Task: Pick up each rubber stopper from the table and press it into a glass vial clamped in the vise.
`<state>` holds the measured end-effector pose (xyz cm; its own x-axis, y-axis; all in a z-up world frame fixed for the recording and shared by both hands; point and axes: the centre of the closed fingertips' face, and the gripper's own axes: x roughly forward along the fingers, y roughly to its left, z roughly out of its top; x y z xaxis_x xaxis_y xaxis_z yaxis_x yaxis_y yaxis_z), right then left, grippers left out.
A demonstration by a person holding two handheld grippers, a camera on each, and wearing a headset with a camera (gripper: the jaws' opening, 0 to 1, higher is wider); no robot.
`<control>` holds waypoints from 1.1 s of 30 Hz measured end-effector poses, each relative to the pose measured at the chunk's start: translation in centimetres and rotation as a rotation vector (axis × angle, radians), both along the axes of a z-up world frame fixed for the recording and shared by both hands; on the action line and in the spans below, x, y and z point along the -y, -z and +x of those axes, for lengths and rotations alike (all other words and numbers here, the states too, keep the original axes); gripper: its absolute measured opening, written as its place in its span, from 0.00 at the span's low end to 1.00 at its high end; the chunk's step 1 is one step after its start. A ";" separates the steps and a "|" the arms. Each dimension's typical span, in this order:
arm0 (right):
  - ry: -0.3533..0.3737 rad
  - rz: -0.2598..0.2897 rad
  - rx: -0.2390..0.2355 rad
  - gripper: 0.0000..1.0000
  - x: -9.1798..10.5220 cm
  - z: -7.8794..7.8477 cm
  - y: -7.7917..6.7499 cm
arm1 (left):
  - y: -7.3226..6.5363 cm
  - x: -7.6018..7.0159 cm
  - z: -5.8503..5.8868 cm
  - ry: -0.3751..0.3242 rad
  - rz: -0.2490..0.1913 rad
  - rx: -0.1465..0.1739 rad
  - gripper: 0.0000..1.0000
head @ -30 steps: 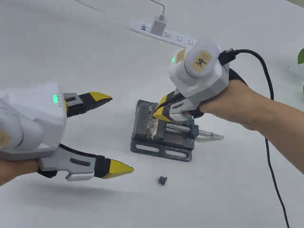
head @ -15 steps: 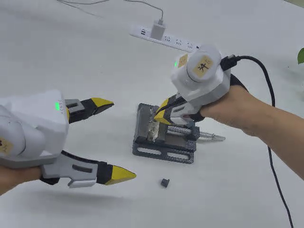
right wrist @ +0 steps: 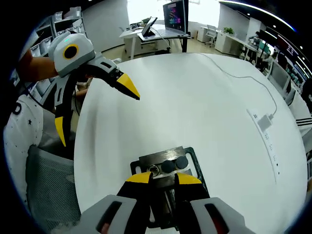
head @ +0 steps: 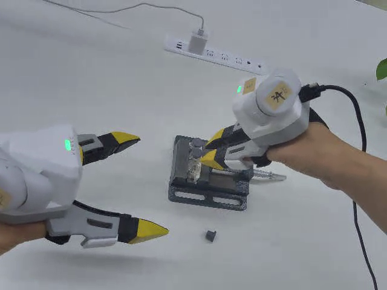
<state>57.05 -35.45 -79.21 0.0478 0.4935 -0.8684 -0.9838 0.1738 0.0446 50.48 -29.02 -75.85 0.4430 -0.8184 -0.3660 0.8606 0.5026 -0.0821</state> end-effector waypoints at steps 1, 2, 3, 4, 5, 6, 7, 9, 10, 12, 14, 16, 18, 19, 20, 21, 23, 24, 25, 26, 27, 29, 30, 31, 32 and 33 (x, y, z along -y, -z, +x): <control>0.002 0.003 0.001 0.14 0.1 0.0 -0.1 | 0.0 0.0 0.0 0.000 0.001 -0.001 0.87; 0.008 0.008 0.004 0.14 0.3 -0.1 -0.3 | 0.1 0.0 0.0 0.000 0.003 -0.002 0.87; 0.014 0.013 0.005 0.15 0.4 -0.1 -0.4 | 0.1 0.0 0.0 0.001 0.004 -0.002 0.87; 0.020 0.018 0.006 0.15 0.6 -0.1 -0.5 | 0.0 0.0 0.0 0.001 0.004 -0.001 0.87; 0.026 0.028 0.009 0.16 0.7 -0.2 -0.7 | 0.0 0.0 0.0 0.000 0.003 -0.001 0.87; 0.030 0.033 0.010 0.16 0.8 -0.2 -0.9 | -0.1 0.0 0.0 0.000 0.004 0.000 0.87; 0.042 0.046 0.006 0.16 0.9 -0.3 -1.1 | -0.1 -0.1 0.0 0.000 0.006 0.001 0.87; 0.054 0.068 0.004 0.17 1.0 -0.5 -1.5 | -0.1 -0.1 0.0 0.001 0.008 0.001 0.87; 0.060 0.078 0.006 0.18 1.1 -0.6 -1.7 | -0.1 -0.1 0.0 0.002 0.010 0.001 0.87; 0.066 0.084 0.010 0.19 1.4 -0.9 -2.0 | -0.1 -0.1 -0.1 0.005 0.014 0.002 0.87; 0.076 0.096 0.012 0.22 1.6 -1.1 -2.1 | -0.2 -0.1 -0.1 0.007 0.018 0.002 0.87; 0.082 0.114 0.016 0.23 1.8 -1.5 -2.4 | -0.2 0.0 -0.2 0.010 0.023 0.004 0.87; 0.090 0.127 0.015 0.27 2.1 -2.0 -2.5 | -0.3 0.0 -0.2 0.013 0.028 0.009 0.86; 0.093 0.132 0.016 0.28 2.2 -2.1 -2.6 | -0.3 0.0 -0.2 0.015 0.029 0.009 0.86; 0.097 0.140 0.020 0.30 2.5 -2.3 -2.6 | -0.2 0.1 -0.3 0.018 0.033 0.008 0.86; 0.101 0.146 0.022 0.32 2.7 -2.3 -2.6 | -0.2 0.1 -0.3 0.020 0.036 0.007 0.86; 0.107 0.157 0.023 0.34 3.2 -2.6 -2.7 | -0.1 0.2 -0.5 0.027 0.043 0.006 0.86; 0.107 0.166 0.025 0.35 3.3 -2.8 -2.8 | -0.1 0.2 -0.5 0.029 0.046 0.007 0.86; 0.113 0.175 0.023 0.37 3.5 -3.0 -2.8 | -0.2 0.2 -0.5 0.031 0.048 0.007 0.86; 0.114 0.182 0.022 0.40 3.6 -3.2 -2.8 | -0.2 0.2 -0.5 0.032 0.048 0.007 0.86; 0.114 0.188 0.019 0.42 3.8 -3.3 -2.8 | -0.2 0.2 -0.5 0.032 0.049 0.007 0.86; 0.130 0.214 0.009 0.47 4.1 -3.6 -3.0 | -0.3 0.2 -0.5 0.036 0.057 0.009 0.86; 0.135 0.220 0.010 0.48 4.5 -3.8 -3.0 | -0.4 0.2 -0.6 0.039 0.060 0.011 0.86; 0.137 0.221 0.010 0.48 4.7 -3.8 -2.9 | -0.4 0.3 -0.6 0.041 0.062 0.011 0.86; 0.142 0.225 0.011 0.49 5.3 -3.9 -2.7 | -0.4 0.3 -0.6 0.045 0.068 0.012 0.86; 0.146 0.230 0.011 0.50 5.4 -4.0 -2.7 | -0.4 0.3 -0.7 0.048 0.072 0.012 0.86</control>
<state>53.02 -40.89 -76.48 0.1413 0.6654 -0.7330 -0.9498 0.3000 0.0892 49.79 -29.37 -75.42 0.4087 -0.8107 -0.4193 0.8846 0.4649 -0.0366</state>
